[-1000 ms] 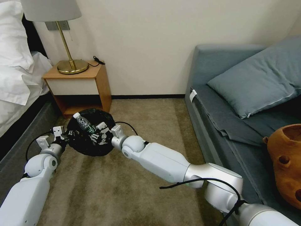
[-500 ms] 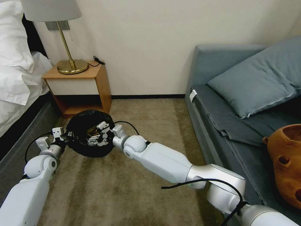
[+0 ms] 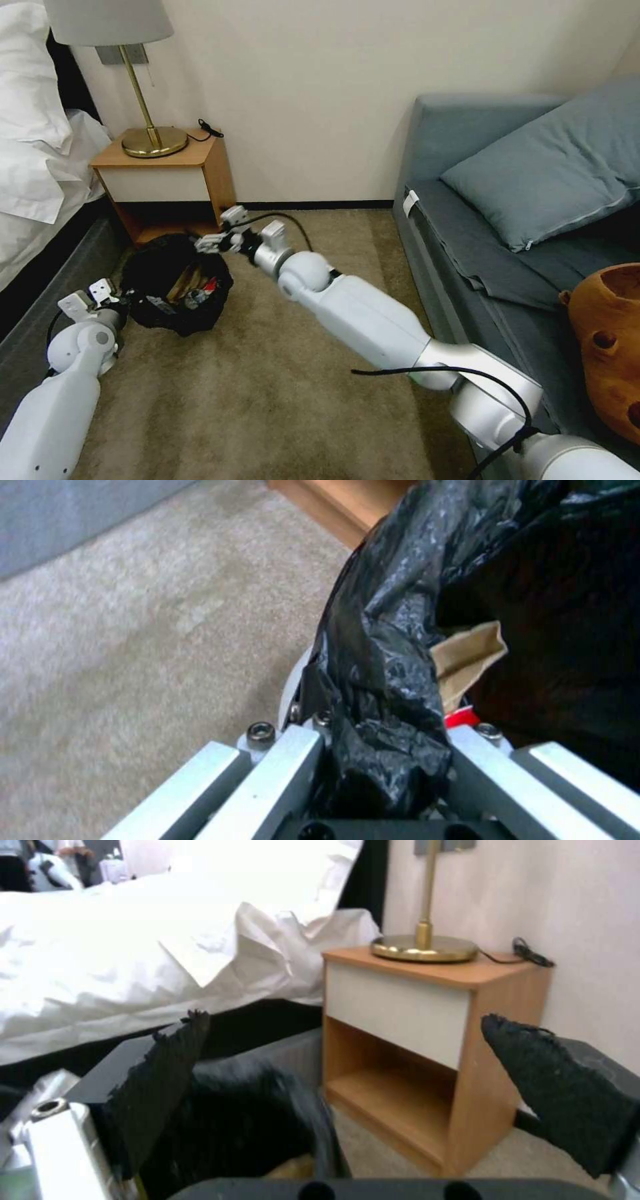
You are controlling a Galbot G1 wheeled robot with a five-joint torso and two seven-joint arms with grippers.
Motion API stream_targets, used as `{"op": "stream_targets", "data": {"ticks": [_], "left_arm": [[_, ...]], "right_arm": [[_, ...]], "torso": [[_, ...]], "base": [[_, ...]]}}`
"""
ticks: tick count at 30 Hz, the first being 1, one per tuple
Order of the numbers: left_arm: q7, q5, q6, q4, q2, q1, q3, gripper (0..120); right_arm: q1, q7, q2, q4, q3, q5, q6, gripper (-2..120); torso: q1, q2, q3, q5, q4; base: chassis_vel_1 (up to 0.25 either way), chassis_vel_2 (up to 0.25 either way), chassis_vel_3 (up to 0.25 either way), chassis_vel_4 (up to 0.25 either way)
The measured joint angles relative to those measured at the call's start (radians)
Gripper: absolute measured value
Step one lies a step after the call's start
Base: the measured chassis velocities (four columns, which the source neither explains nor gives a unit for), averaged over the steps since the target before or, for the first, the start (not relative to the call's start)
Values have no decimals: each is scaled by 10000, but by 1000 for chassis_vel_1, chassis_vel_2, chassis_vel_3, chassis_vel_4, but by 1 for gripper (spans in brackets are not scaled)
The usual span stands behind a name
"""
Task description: Pick up the trash bin, then pick up the garbage on the floor and place it into the trash bin.
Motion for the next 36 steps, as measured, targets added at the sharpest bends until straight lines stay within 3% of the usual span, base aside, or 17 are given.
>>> {"op": "stream_targets", "data": {"ticks": [6,8,15,22,36], "left_arm": [[-1179,-1366,207,4,7,-321,-141,1],[-1281,-1432,245,18,2,-330,-146,1],[-2482,-1939,869,469,-76,-342,-281,1],[-2652,-1963,882,770,-87,-381,-381,1],[-2638,-1856,1035,500,119,-98,-507,50]], "right_arm": [[-550,-295,-369,208,320,-285,49,100],[-585,-308,-381,213,327,-306,55,100],[-870,-467,-477,214,407,-520,113,100],[-971,-533,-440,173,381,-569,128,100],[-1052,-120,-270,113,244,-671,-161,100]], "torso": [[0,0,0,3,-3],[0,0,0,3,-3],[0,0,0,0,0],[0,0,0,0,0],[0,0,0,1,-2]], "base": [[0,0,0,0],[0,0,0,0],[0,0,0,0],[0,0,0,0],[0,0,0,0]]}}
